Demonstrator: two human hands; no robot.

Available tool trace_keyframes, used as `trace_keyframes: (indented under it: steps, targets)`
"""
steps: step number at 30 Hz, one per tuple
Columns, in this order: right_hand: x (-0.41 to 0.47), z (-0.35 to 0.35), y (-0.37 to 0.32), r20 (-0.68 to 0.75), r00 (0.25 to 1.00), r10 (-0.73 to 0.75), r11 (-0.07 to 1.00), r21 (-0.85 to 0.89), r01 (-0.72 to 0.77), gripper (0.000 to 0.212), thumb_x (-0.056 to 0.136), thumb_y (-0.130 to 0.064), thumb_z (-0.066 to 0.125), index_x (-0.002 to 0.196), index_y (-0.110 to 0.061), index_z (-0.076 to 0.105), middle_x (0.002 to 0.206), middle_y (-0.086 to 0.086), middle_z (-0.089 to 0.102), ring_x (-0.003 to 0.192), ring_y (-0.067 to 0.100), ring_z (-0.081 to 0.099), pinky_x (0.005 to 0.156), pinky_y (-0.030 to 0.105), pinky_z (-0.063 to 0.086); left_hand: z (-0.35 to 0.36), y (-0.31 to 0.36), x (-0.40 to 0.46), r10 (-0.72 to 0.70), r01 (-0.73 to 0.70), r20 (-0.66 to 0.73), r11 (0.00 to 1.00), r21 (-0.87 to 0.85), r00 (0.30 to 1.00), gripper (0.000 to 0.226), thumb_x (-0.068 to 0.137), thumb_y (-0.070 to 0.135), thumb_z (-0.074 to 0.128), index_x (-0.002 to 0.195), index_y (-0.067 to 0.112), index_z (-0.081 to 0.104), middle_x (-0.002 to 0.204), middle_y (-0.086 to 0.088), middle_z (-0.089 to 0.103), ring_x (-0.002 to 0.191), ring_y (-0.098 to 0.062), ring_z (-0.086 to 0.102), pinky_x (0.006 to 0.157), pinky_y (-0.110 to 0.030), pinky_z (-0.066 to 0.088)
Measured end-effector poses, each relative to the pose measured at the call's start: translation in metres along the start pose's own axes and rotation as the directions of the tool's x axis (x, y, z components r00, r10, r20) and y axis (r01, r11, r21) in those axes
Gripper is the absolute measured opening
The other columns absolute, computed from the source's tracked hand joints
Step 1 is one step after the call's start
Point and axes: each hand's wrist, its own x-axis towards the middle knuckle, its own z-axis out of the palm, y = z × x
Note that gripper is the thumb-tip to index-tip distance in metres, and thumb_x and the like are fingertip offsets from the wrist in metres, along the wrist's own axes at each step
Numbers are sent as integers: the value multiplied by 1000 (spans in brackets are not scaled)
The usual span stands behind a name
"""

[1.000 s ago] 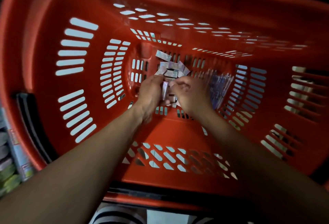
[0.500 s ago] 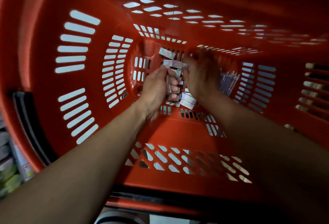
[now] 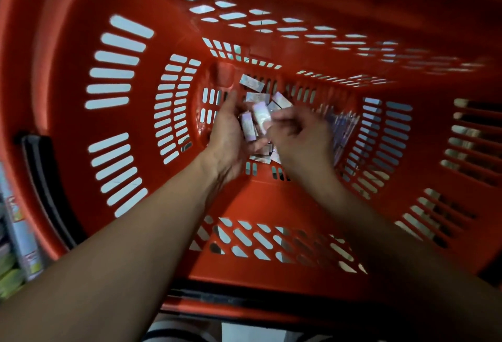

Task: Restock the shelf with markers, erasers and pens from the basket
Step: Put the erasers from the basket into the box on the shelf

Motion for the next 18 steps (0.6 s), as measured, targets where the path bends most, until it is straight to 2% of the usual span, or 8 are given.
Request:
trace_keyframes:
  steps: [2, 4, 6, 9, 11, 13, 15, 18]
  targets:
    - [-10, 2, 2, 67, 998, 0, 993, -118, 8, 10, 87, -43, 65, 83, -35, 70, 77, -26, 71, 69, -9, 66, 58, 8, 44, 0, -1, 0, -1, 0, 42, 1000, 22, 999, 39, 106, 50, 45, 99, 16, 62, 87, -5, 60, 77, -22, 58, 73, -38, 46]
    - [-5, 1, 10, -15, 1000, 6, 979, -205, -9, 20, 93, -43, 59, 87, -29, 73, 81, -13, 72, 75, -2, 65, 64, 17, 46, -2, -3, 1, -2, -1, 51, 999, 49, 999, 27, 107, 36, 49, 88, 19, 60, 72, 2, 51, 63, -15, 49, 52, -25, 40]
    - [10, -2, 19, -94, 996, -6, 962, -272, -20, 21, 97, -33, 57, 94, -22, 74, 89, -7, 72, 83, 9, 67, 69, 27, 49, -6, -2, 3, 10, -11, 25, 999, 49, 1000, 24, 107, 28, 49, 86, 20, 57, 65, 3, 48, 54, -11, 45, 41, -20, 32]
    - [41, -5, 32, -74, 996, -54, 873, -487, 11, 26, 100, -25, 51, 112, -19, 73, 114, 5, 72, 108, 23, 66, 90, 36, 51, -9, -1, 5, 38, -38, 12, 998, 44, 999, 23, 106, 23, 47, 86, 20, 58, 65, 3, 48, 52, -11, 43, 40, -21, 30]
    - [56, -2, 39, 19, 995, -99, 683, -726, 82, 35, 104, -29, 45, 133, -22, 62, 137, 8, 59, 130, 28, 51, 108, 38, 38, -9, -1, 7, 47, -47, -1, 998, 52, 999, 25, 105, 22, 46, 84, 21, 59, 64, 3, 48, 52, -11, 43, 40, -22, 30]
    - [66, 3, 42, 70, 982, -174, 599, -784, 162, 37, 104, -30, 47, 139, -25, 58, 137, 12, 56, 131, 32, 47, 110, 42, 37, -9, -1, 10, 44, -43, -6, 998, 41, 999, 24, 104, 23, 46, 85, 20, 59, 64, 3, 49, 52, -12, 45, 42, -23, 32]
    - [71, 9, 41, 92, 972, -215, 582, -787, 203, 37, 103, -27, 52, 140, -27, 56, 135, 14, 57, 129, 34, 48, 107, 44, 41, -10, -2, 12, 32, -31, -15, 999, 20, 999, 18, 103, 25, 47, 90, 18, 59, 65, 3, 51, 53, -12, 47, 44, -23, 36]
    - [72, 14, 41, 49, 980, -195, 590, -792, 157, 37, 102, -27, 57, 139, -24, 56, 138, 14, 55, 131, 35, 48, 109, 45, 42, -10, -3, 11, 6, -5, -1, 1000, 3, 1000, 14, 99, 29, 51, 98, 18, 59, 69, 3, 52, 56, -12, 50, 48, -24, 40]
